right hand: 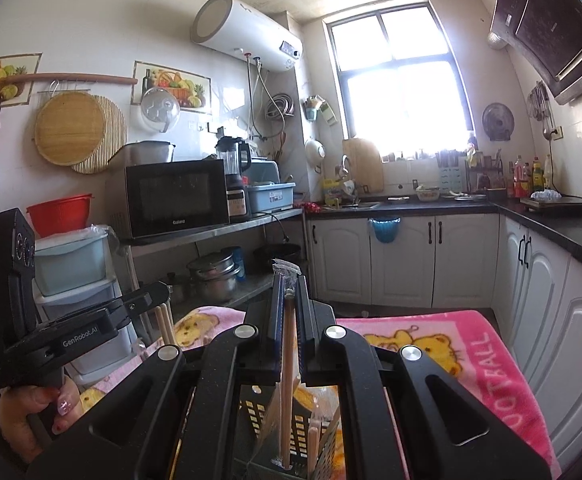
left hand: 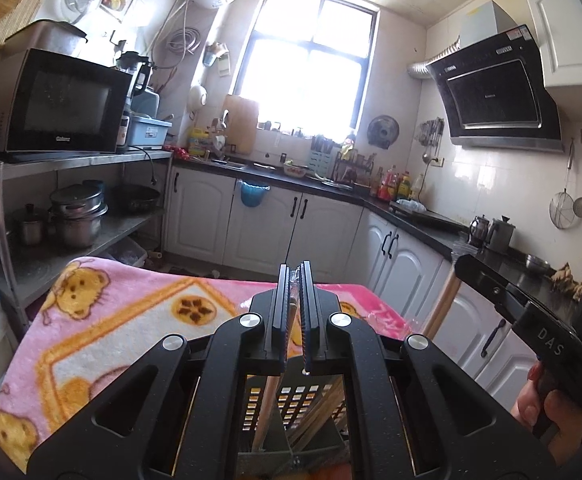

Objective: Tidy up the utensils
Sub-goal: 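Lower both held chopsticks into the caddy, then open the left tool while the right tool opens, releasing both chopsticks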

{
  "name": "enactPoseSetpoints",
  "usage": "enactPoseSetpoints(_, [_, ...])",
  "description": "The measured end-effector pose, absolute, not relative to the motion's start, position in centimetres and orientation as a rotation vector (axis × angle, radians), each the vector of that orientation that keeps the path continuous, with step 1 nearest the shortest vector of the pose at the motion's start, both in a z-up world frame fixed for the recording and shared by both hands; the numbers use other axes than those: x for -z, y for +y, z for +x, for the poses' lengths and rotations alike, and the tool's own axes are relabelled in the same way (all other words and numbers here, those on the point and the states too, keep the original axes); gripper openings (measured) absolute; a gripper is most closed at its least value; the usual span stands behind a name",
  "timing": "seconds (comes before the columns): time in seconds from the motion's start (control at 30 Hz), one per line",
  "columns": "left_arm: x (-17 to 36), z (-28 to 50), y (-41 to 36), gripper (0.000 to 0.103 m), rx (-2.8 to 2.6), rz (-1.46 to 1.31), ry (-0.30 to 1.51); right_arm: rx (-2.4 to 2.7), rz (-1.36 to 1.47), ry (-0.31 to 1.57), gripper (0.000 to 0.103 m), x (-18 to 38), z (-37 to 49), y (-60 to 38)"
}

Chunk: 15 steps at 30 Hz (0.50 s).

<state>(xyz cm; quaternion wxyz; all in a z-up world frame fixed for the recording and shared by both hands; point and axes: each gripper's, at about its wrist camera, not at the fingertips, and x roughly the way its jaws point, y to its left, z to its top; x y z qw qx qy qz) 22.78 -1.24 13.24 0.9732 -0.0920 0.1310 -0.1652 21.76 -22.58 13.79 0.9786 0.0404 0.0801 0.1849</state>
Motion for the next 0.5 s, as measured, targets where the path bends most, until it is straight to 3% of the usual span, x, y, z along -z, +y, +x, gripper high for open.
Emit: enactPoseSetpoints(0.5, [-10.0, 23.3, -1.4, 0.003, 0.34, -0.188, 0.355, -0.359, 0.098, 0.214, 0.006, -11.5, 22.1, -22.1])
